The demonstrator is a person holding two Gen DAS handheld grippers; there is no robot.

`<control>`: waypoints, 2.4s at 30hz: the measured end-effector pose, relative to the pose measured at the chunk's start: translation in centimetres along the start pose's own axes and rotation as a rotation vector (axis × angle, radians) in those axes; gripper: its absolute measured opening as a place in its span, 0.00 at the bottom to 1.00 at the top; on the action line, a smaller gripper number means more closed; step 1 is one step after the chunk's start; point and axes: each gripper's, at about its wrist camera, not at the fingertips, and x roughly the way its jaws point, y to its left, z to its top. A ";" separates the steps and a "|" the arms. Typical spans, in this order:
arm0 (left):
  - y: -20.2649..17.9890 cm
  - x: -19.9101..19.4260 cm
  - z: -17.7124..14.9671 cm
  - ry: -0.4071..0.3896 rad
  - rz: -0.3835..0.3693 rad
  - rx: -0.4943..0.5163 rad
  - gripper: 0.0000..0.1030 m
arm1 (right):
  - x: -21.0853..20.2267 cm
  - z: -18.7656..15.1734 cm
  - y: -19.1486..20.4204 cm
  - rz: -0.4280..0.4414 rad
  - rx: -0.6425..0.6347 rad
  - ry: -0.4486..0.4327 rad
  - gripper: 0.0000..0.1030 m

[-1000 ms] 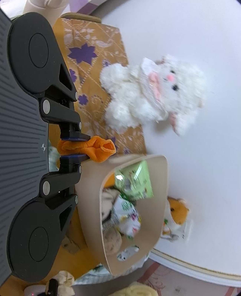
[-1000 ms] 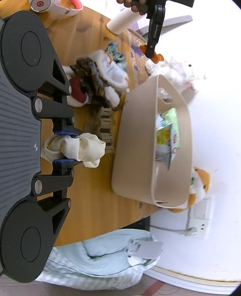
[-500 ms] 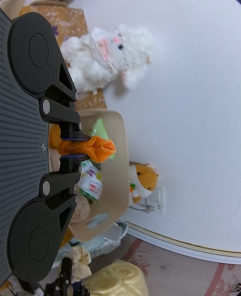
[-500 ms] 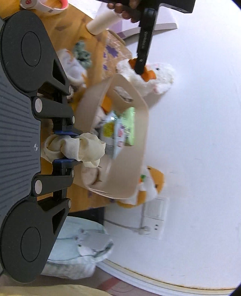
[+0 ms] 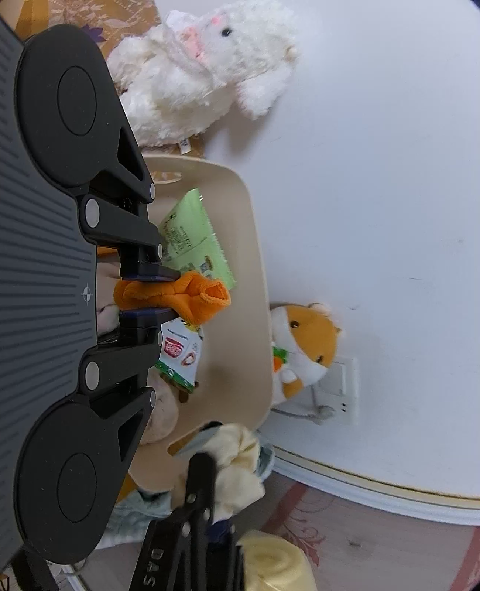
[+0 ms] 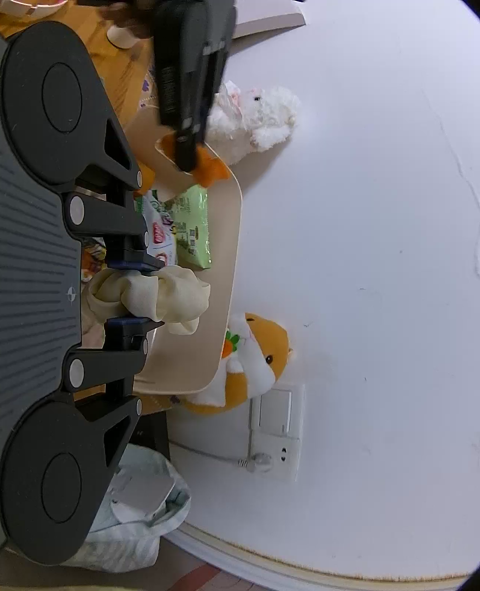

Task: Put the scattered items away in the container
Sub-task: 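Carry both socks over the basket and open both tools to drop them, then grasp the white fuzzy hat with left tool while right tool grasps beige claw clip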

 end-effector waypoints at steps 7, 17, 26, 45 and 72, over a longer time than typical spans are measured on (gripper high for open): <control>-0.8 2.5 -0.6 0.048 0.043 0.031 0.13 | 4.1 -0.4 0.1 -0.007 0.005 0.077 0.21; 0.0 1.2 -1.2 0.000 0.084 0.046 0.76 | 4.1 -1.5 -0.3 -0.013 0.026 0.112 0.76; 2.1 -1.8 -2.6 0.009 0.125 0.037 0.76 | 0.2 -2.6 1.1 -0.029 0.001 0.006 1.00; 5.8 -5.9 -9.4 0.172 -0.037 -0.052 0.76 | 0.9 -11.6 2.1 0.031 0.371 0.247 1.00; 5.9 1.4 -12.0 0.368 -0.126 -0.174 0.43 | 7.5 -12.1 3.7 0.014 0.462 0.396 0.67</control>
